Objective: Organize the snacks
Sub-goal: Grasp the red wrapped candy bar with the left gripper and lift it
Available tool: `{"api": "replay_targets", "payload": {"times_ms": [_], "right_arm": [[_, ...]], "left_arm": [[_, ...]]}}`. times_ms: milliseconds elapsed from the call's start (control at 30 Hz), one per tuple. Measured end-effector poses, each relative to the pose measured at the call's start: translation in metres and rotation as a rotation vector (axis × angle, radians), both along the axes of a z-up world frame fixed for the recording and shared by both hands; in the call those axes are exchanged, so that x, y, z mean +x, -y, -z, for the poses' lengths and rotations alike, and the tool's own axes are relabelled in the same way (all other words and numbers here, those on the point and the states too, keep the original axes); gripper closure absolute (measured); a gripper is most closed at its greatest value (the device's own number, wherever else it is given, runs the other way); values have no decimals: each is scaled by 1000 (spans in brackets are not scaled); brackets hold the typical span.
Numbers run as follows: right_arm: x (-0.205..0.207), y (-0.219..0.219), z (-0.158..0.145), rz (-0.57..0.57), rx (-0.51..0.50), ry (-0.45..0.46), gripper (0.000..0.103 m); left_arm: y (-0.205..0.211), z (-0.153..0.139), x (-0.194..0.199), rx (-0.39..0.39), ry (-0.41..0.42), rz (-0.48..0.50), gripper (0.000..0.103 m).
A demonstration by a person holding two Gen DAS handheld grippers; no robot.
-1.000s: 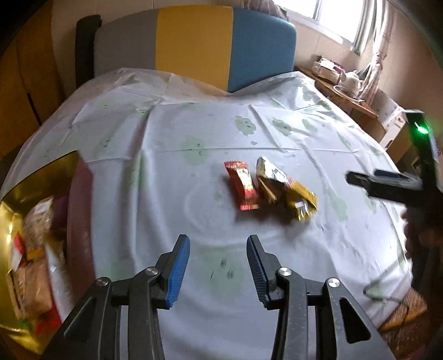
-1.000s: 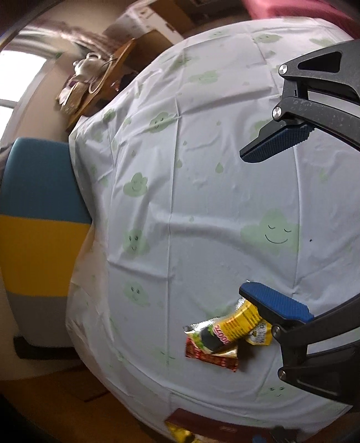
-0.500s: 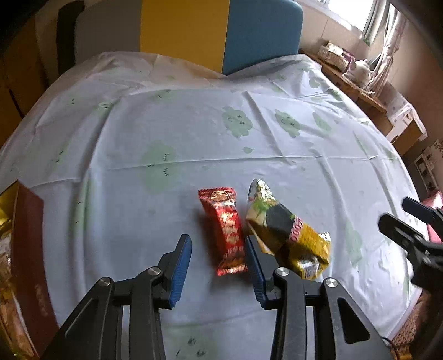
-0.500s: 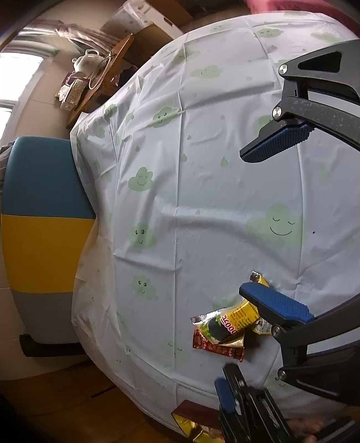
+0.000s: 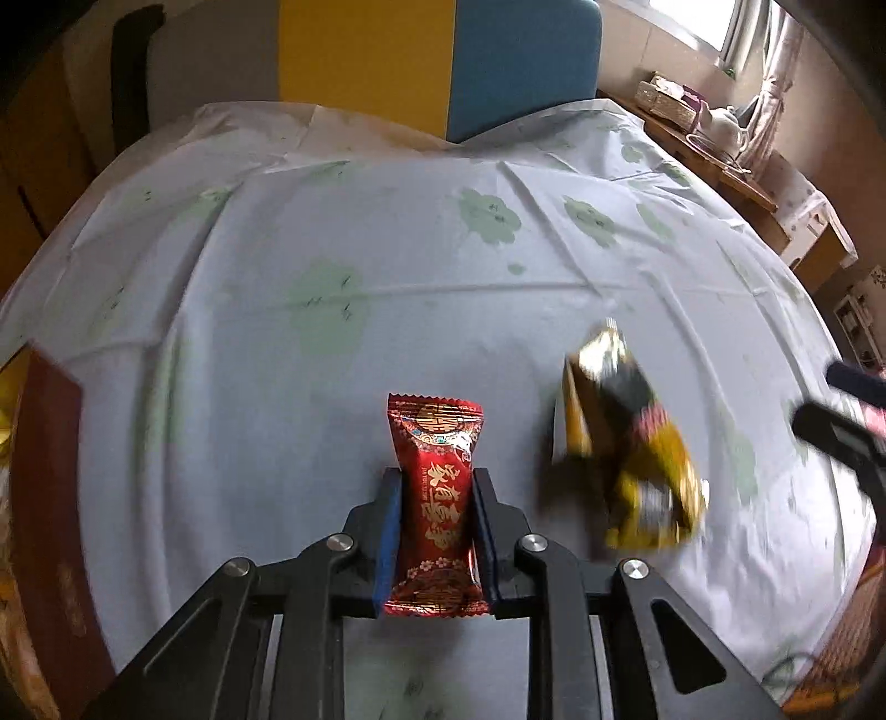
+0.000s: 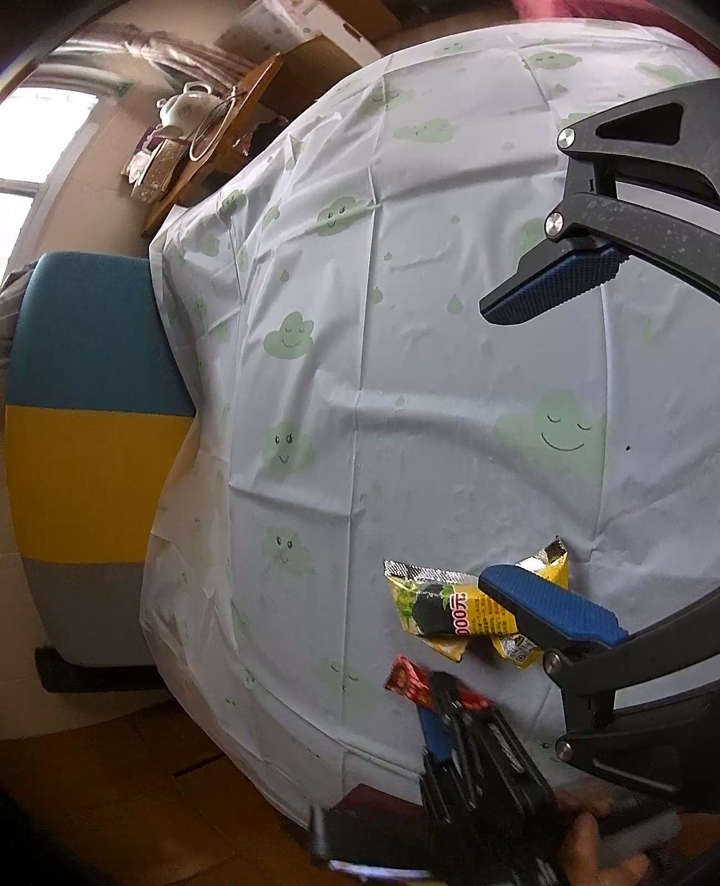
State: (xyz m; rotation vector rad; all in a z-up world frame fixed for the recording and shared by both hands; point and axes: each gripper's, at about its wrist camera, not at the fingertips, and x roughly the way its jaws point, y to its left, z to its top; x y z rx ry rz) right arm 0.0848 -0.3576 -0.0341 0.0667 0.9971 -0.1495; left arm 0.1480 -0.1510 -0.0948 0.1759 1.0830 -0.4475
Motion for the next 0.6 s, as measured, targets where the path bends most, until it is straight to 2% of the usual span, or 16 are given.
{"api": "replay_targets", "payload": {"times_ms": [133,300,400,533,600], "right_arm": [[-1,-6,5,-22,-14,-15,14],[0,-11,11,-54,20,-32,14],[0,-17,14,-88,36,-32,15],[1,-27,19,-128,56,-47,23],[2,-28,20,-129,103,-47,26]], "left_arm": [[-15,3,-32,11,5,4,79],[-29,7,-73,38,97,26,77],[-33,10,-79,21,140,11,77],[-39,13,-85,-23,163,-18,77],[-45,14,-90,-32,179,-15,77]]}}
